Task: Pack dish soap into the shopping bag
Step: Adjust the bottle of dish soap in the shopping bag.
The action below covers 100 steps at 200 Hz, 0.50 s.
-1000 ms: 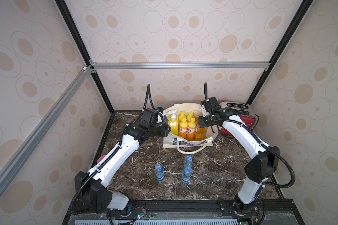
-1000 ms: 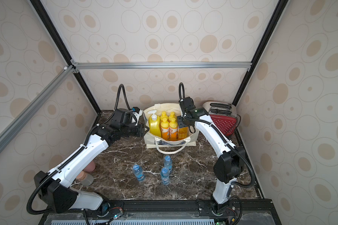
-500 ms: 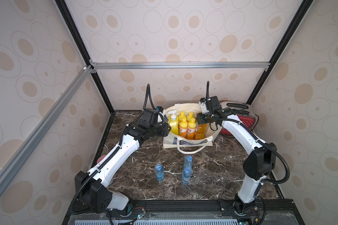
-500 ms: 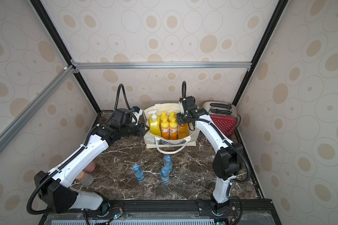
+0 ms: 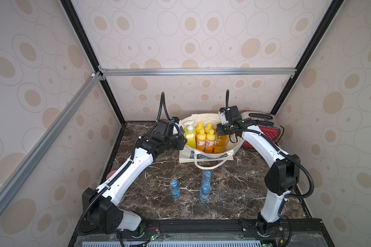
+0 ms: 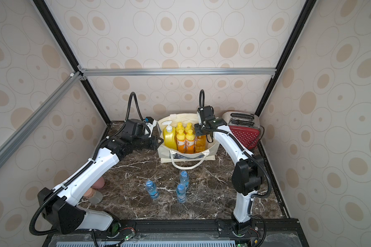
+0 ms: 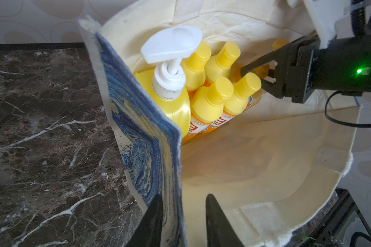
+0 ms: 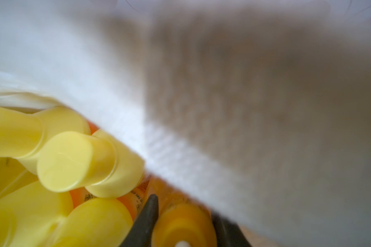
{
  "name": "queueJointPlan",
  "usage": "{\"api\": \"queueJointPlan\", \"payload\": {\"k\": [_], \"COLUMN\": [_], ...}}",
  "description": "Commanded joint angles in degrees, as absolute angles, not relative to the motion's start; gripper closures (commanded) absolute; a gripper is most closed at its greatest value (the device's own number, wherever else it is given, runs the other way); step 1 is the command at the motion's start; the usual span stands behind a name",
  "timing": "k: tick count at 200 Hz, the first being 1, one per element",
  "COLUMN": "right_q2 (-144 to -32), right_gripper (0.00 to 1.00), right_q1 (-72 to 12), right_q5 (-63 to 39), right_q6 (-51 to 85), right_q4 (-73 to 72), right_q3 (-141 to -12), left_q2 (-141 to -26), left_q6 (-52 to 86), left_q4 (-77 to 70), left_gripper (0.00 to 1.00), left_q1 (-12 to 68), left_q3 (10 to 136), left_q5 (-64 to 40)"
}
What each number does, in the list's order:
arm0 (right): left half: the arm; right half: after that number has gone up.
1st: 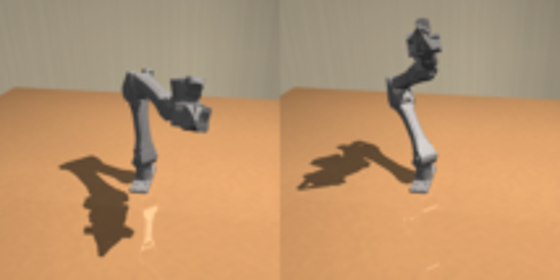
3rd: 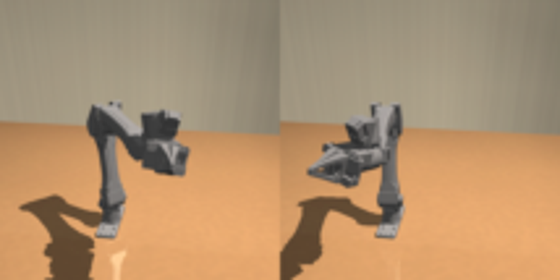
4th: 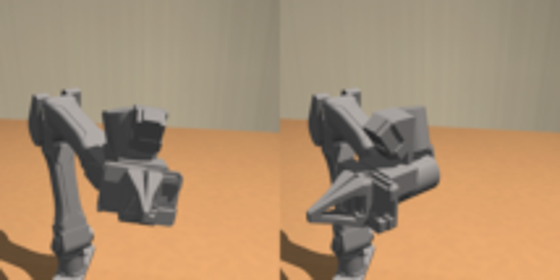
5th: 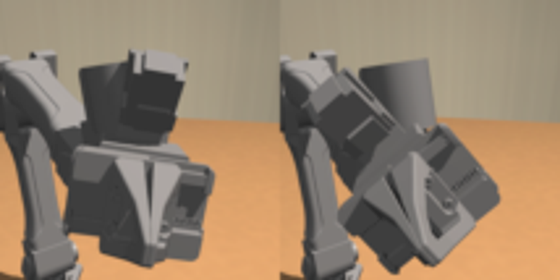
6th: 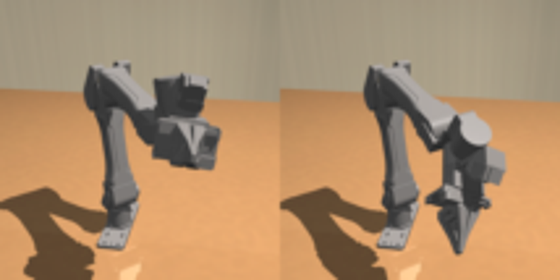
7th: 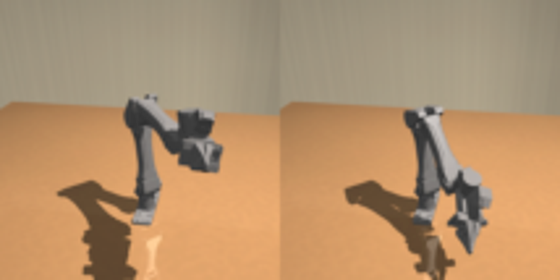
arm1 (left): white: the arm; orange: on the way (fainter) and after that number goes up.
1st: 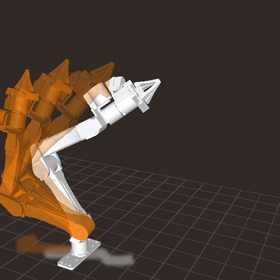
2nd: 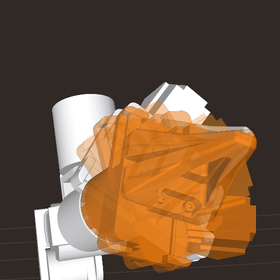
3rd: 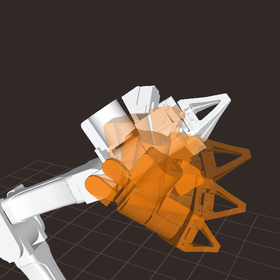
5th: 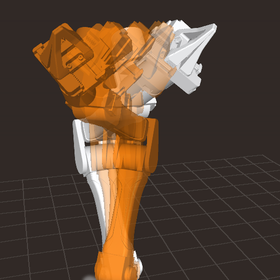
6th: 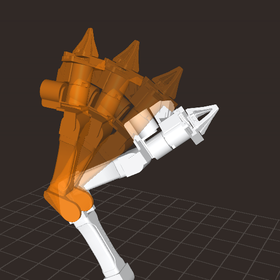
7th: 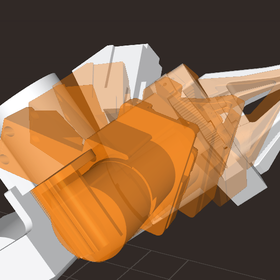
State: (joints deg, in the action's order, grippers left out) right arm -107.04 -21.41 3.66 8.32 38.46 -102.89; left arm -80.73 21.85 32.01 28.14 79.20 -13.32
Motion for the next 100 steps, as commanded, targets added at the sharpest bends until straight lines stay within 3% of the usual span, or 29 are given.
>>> {"api": "queueJointPlan", "payload": {"k": [1,100], "right_q2": [-106.0,-107.63], "right_gripper": [1.0,1.0], "right_q1": [-21.5,-23.18], "right_q5": [5.41,11.82], "right_q6": [12.9,19.25], "right_q4": [38.89,40.21], "right_q3": [-106.0,-113.14], "left_q2": [-79.63,-79.37], "left_q6": [21.62,21.8], "left_q4": [31.8,31.9], "left_gripper": [0.71,0.75], "left_q1": [28.3,28.3], "left_q3": [79.45,79.51], "left_q5": [-13.58,-14.55]}}
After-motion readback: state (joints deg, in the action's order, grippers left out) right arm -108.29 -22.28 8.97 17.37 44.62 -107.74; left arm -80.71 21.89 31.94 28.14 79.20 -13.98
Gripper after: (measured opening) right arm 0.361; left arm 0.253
